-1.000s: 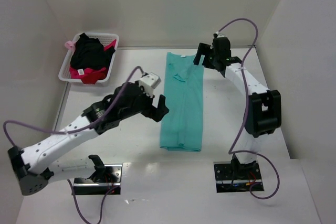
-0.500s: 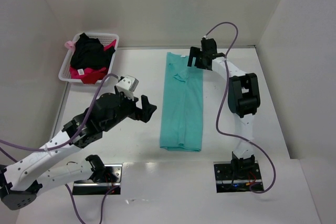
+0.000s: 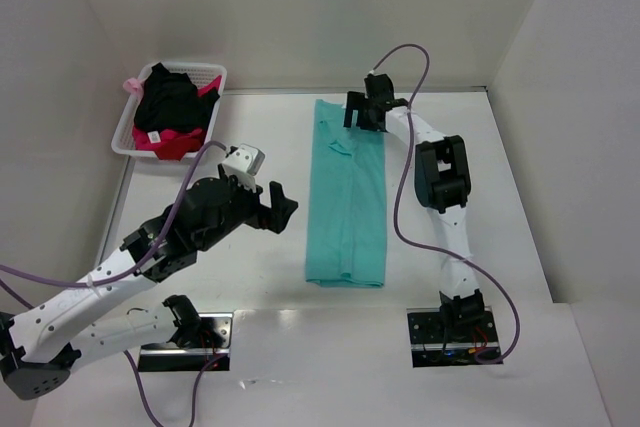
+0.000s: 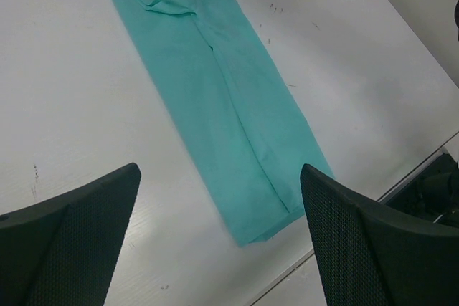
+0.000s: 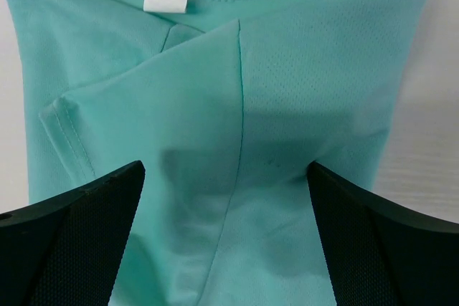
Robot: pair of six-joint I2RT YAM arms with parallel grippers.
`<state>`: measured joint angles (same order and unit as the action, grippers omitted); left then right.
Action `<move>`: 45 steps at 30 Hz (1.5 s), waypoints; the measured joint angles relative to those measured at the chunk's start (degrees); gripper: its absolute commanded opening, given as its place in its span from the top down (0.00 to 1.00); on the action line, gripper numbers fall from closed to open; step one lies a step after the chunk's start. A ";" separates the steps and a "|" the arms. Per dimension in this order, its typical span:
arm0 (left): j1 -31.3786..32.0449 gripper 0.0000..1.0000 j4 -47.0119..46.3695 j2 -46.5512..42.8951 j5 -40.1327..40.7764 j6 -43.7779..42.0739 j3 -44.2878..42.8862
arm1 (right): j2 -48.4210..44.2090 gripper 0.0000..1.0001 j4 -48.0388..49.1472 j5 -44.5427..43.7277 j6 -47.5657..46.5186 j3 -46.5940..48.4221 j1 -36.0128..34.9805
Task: Fold and stack the t-shirts
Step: Rotate the tshirt 90 degrees, then grab the bottom of the folded rectangular tshirt with both arms
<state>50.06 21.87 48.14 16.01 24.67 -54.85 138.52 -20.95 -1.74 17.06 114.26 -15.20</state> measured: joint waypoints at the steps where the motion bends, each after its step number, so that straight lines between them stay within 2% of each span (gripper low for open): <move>1: 0.00 0.00 0.00 0.07 0.00 0.00 0.00 | 0.63 0.00 -0.11 0.04 0.00 1.11 -0.17; 14: 0.00 0.00 0.37 7.43 -1.16 0.00 -0.11 | 4.42 0.00 -2.25 0.92 -0.17 7.74 -0.81; 20: 0.00 0.00 0.50 10.88 -1.81 0.28 -0.59 | 4.44 0.00 -2.84 1.09 -0.13 8.07 -0.83; 24: 0.00 0.00 1.03 16.17 -2.62 1.27 -2.27 | 1.64 0.00 -3.37 2.99 0.39 5.86 -0.63; 27: -0.02 0.00 1.05 20.70 -4.70 2.73 -3.17 | -9.14 0.00 -1.36 6.71 1.95 -7.19 0.13; 31: 0.11 0.00 2.34 24.06 -7.76 7.04 -3.17 | -31.98 0.00 1.25 8.81 3.82 -28.55 2.19; 36: 0.52 0.00 3.52 25.44 -11.23 12.37 -3.17 | -54.75 0.00 2.47 8.85 6.88 -42.47 3.17; 45: 0.72 0.00 3.23 31.67 -17.42 18.27 -1.57 | -74.07 0.02 -6.03 8.70 19.52 -64.39 1.70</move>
<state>50.78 25.10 79.81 -1.41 42.94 -56.42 64.45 -26.98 6.96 36.58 49.87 -13.50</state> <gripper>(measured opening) 0.998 0.991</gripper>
